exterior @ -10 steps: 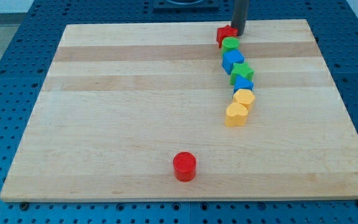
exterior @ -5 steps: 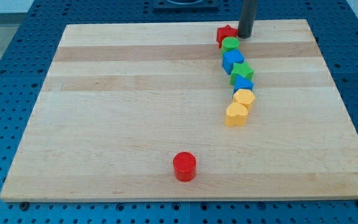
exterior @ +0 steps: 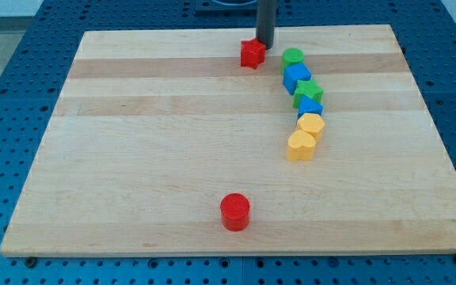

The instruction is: Slide the red star to the center

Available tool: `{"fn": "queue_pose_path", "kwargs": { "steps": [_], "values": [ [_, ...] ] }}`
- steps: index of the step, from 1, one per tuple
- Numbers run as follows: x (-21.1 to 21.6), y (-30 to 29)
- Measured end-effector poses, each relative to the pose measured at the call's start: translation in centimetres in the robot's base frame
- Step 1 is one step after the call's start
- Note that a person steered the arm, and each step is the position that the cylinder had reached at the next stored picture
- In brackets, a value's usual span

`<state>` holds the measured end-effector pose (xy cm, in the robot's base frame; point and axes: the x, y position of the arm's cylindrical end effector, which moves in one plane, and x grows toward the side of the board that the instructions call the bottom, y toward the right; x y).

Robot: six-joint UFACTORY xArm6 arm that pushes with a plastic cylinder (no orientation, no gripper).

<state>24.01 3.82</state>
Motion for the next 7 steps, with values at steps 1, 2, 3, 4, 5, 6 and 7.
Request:
{"fn": "queue_pose_path", "kwargs": {
  "steps": [1,2,3,4,5,6,7],
  "values": [
    [0.0,-3.2],
    [0.0,-5.1],
    [0.0,-5.3],
    [0.4,-4.4],
    [0.5,-4.0],
    [1.0,-4.0],
    [3.8,-4.0]
  ]
}}
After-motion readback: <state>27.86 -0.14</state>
